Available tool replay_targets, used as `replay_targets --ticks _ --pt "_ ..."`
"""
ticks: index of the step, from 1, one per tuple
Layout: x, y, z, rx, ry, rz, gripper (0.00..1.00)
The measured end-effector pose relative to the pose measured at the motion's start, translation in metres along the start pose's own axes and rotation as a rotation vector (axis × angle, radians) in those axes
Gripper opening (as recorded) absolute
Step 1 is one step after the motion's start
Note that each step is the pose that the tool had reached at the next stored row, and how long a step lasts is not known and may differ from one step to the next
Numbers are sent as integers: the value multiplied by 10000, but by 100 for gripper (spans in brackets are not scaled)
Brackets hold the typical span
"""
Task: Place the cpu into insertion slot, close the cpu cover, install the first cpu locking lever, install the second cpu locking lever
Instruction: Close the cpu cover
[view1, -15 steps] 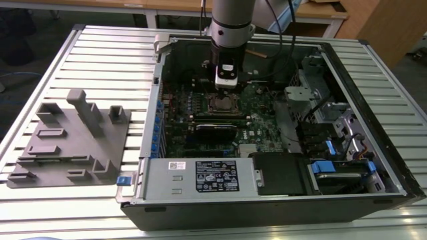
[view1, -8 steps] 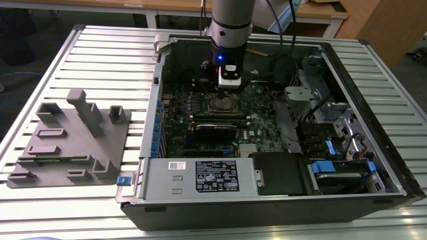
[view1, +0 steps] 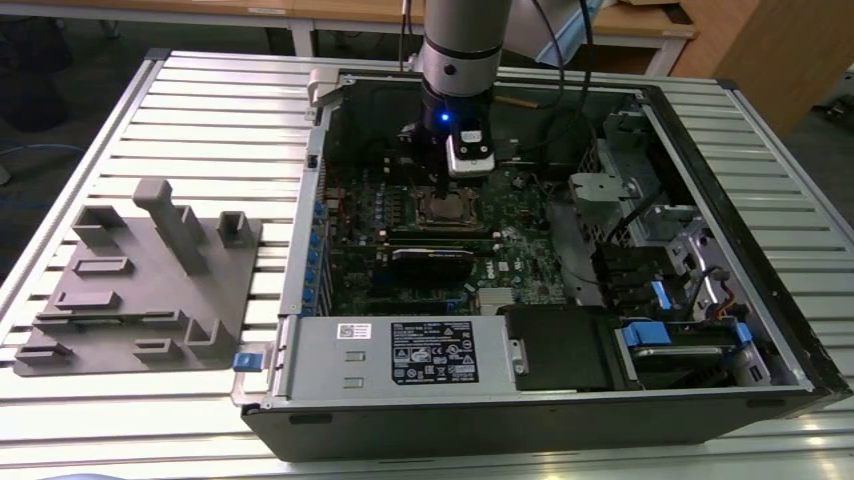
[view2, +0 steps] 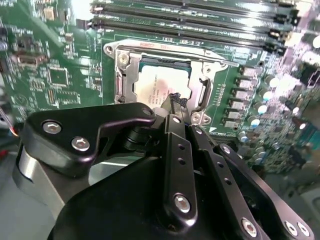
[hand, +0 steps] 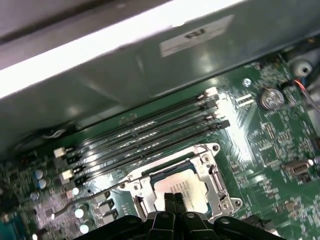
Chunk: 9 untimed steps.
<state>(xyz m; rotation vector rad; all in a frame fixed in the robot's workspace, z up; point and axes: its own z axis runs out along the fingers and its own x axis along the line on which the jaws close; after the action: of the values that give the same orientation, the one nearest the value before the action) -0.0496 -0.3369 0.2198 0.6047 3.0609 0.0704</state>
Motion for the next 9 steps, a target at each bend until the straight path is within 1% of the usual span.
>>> replay_targets --ticks 9 --pt "0 0 10 -19 79 -1638 11"
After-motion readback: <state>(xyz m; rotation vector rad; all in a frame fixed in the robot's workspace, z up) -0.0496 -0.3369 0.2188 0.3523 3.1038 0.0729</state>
